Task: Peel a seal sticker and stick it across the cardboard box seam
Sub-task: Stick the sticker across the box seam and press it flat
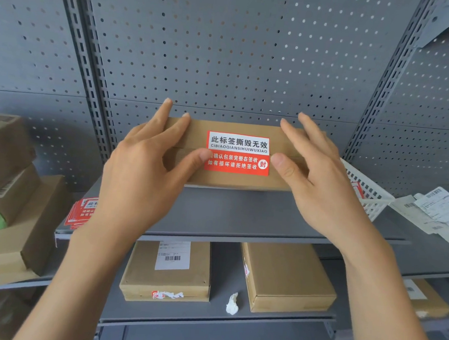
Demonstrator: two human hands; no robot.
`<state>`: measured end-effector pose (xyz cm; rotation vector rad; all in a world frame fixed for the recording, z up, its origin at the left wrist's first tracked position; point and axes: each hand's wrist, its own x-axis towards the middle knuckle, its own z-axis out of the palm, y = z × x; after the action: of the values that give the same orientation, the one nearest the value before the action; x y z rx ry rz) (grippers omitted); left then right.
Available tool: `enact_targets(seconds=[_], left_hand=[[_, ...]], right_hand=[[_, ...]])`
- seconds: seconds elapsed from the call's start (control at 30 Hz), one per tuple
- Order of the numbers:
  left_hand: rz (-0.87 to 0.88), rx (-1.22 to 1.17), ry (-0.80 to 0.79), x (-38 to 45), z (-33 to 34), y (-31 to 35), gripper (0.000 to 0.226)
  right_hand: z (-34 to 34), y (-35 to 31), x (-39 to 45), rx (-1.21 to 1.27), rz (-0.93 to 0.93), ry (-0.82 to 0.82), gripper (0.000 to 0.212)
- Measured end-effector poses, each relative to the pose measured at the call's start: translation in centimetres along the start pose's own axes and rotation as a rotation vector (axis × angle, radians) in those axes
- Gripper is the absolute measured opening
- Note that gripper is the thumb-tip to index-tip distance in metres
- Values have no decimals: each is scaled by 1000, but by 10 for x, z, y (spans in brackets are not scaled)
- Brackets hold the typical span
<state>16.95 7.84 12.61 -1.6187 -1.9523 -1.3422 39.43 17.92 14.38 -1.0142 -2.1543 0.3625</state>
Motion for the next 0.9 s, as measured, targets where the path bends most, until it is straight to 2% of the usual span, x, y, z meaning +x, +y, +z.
enact_targets(seconds=[0.07,0.13,0.53,0.77,0.9], left_hand=[[-7,37,7,-1,0,3,78],[0,62,10,-1,1,5,82],[41,19,-26,-2,-2,-5,80],[11,-14,-7,-5,-4,-5,74],[-56,-84,91,-9,1,2,63]], right_hand=[[4,-4,-1,-18,11,15,78],[8,-6,-1,-48,-9,52,82],[-4,-1,-2,67,11,11,73],[-8,-3,-5,100,-14,-31,57],[0,-8,-6,147,1,72,43]])
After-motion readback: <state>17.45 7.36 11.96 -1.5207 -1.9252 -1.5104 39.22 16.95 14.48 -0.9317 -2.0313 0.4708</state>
